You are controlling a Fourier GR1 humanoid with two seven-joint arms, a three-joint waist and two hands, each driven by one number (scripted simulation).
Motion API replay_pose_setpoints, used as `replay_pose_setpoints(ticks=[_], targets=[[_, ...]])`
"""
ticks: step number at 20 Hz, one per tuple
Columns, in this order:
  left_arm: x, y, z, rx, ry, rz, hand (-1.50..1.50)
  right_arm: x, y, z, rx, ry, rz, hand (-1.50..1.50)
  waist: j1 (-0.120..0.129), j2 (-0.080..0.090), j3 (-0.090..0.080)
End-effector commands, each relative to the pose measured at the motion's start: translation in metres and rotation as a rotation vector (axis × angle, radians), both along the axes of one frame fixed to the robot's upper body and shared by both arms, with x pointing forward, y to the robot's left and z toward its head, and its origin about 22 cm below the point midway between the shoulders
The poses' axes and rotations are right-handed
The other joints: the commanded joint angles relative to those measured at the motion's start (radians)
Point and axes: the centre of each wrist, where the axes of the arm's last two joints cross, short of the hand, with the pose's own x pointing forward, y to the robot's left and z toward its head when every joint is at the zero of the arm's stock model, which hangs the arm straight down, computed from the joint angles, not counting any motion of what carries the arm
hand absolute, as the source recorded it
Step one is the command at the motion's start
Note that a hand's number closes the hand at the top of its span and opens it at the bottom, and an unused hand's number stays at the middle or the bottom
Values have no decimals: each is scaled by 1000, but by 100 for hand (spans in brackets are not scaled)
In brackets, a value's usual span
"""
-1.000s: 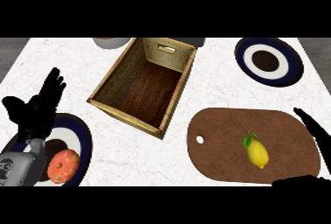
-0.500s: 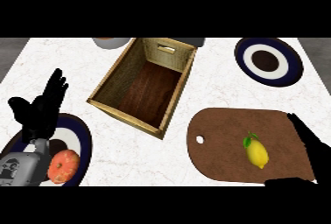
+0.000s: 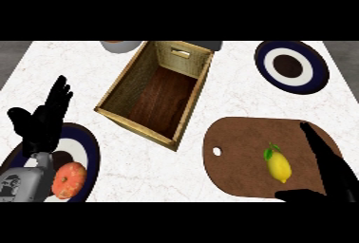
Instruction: Pick the lemon from the cutting board and place it in the basket
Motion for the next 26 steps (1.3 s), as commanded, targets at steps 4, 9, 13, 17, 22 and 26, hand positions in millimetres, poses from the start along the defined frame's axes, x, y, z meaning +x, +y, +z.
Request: replay_pose_setpoints(ticks=[4, 9, 13, 17, 22, 26], targets=[[-3, -14, -5, 14, -2, -1, 0, -6, -16, -10, 0, 26, -8, -150, -2, 0, 0], [-6, -5, 17, 11, 18, -16, 0, -1, 13, -42, -69, 43, -42, -150, 2, 0, 0], [-9, -7, 3, 2, 7, 4, 0, -5, 11, -20, -74, 62, -38, -150, 0, 0, 0], [0, -3, 9, -22, 6, -3, 0, 18, 13, -40, -59, 71, -28, -150, 1, 0, 0], [15, 13, 3, -1, -4, 4, 0, 19, 17, -24, -66, 66, -19, -150, -1, 1, 0], [0, -6, -4, -22, 12, -9, 0, 33, 7, -61, -100, 115, -28, -150, 2, 1, 0]])
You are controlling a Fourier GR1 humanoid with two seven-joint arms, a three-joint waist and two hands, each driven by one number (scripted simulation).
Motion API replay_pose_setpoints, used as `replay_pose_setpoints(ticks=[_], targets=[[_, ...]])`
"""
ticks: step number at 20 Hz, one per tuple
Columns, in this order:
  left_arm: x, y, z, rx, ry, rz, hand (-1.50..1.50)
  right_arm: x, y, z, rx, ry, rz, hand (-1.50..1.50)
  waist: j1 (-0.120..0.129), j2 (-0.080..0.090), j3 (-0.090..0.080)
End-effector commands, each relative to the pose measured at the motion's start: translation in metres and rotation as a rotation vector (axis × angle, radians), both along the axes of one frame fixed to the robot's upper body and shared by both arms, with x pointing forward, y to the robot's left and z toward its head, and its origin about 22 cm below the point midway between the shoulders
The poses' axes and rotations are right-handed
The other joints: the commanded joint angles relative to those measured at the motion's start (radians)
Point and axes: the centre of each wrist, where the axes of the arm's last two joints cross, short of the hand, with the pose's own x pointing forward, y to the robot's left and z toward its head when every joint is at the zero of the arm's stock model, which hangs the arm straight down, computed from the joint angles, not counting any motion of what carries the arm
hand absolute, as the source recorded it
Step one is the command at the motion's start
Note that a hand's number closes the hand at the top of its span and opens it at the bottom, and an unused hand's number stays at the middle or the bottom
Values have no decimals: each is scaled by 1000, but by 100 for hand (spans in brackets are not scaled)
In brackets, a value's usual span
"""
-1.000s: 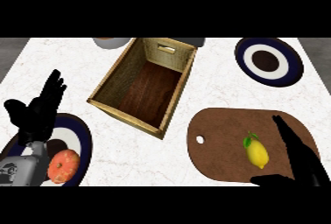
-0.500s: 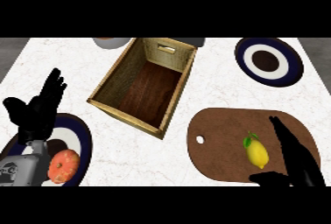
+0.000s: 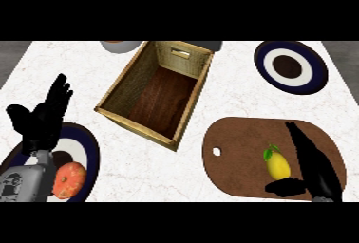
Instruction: Pick the lemon from the cutting board and place it in the basket
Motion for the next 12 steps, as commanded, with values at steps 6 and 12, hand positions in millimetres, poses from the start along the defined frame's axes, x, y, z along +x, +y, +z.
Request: replay_pose_setpoints(ticks=[6, 12], targets=[[8, 3, 5, 3, 19, -8, 0, 7, -9, -11, 8, 82, 40, -150, -1, 3, 5], [-18, -3, -1, 13, 12, -8, 0, 11, -12, -26, -51, 139, 176, 150, 9, 2, 5]])
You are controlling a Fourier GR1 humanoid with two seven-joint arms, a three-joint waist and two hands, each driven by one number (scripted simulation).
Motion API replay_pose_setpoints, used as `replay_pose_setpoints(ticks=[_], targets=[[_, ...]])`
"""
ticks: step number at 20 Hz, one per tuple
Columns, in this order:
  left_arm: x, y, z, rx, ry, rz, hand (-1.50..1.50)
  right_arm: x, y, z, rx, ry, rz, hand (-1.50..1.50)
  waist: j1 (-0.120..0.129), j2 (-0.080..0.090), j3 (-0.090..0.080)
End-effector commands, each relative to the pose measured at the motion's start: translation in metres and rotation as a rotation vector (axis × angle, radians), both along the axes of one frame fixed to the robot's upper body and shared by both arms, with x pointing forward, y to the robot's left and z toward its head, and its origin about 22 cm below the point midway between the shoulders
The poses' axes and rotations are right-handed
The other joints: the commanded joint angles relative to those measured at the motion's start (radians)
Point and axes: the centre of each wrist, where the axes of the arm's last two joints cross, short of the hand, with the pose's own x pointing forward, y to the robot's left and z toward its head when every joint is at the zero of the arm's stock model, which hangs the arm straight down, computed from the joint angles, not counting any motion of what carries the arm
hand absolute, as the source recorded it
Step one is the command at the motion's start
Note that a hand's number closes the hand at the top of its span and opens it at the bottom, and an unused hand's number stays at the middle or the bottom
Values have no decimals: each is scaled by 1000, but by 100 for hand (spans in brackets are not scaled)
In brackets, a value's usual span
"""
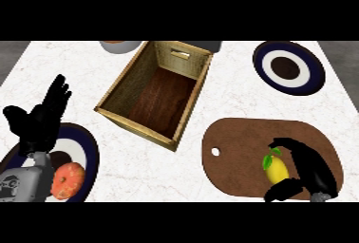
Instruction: Pick the lemon from the cutting board and place it in the basket
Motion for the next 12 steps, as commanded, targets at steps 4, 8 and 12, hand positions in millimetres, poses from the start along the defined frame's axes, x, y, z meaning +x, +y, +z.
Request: replay_pose_setpoints(ticks=[4, 8, 12], targets=[[3, -2, 7, -9, 0, 14, 0, -2, 18, -29, 62, 42, 52, 150, 7, 12, 17], [-15, 7, -9, 14, -6, 0, 0, -7, 20, -15, 56, 40, 33, 150, 9, 10, 17], [6, -16, 2, 2, -3, -6, 0, -10, 89, -23, 132, 12, 124, 150, 10, 11, 17]])
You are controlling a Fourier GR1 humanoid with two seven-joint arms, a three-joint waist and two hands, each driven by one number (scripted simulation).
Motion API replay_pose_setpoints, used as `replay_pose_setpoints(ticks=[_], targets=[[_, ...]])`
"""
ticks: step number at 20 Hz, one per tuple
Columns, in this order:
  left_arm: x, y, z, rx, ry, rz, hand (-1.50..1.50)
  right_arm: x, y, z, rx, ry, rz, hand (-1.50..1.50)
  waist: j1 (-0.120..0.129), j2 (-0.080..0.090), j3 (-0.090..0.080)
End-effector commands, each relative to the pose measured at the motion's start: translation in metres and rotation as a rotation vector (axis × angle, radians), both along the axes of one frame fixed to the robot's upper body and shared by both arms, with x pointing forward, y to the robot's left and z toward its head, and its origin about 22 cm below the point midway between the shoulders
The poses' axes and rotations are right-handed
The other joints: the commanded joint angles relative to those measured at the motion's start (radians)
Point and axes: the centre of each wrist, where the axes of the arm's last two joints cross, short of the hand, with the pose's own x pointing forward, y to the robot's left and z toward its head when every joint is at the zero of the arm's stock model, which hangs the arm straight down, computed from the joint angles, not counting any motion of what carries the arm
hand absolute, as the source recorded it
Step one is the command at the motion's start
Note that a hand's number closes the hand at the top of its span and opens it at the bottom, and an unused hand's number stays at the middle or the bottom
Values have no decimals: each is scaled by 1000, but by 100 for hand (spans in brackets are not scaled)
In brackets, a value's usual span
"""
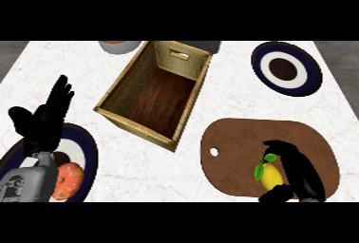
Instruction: Pick the lemon from the cutting board and place it in the basket
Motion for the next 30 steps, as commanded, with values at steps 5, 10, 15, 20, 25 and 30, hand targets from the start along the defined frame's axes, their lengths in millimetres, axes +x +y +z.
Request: replay_pose_setpoints(ticks=[5, 10, 15, 20, 25, 30], targets=[[8, -16, 9, 8, -24, -90, 0, -11, 139, 7, 134, 27, 323, 150, 133, 37, 33], [12, -22, 10, -4, -18, -108, 0, -30, 183, 24, 303, -68, 322, 150, 130, 31, 38], [17, -27, 9, -11, -1, -108, 0, -48, 214, 56, 511, -251, 319, 150, 112, 25, 36], [17, -25, 7, -8, 4, -96, 0, -66, 236, 79, 634, -366, 281, 150, 97, 15, 29], [14, -13, 8, 10, 7, -65, 0, -60, 248, 95, 605, -451, 223, 150, 80, 3, 22], [20, -18, 11, 10, 0, -61, 0, -38, 254, 116, 615, -506, 151, 150, 80, 12, 22]])
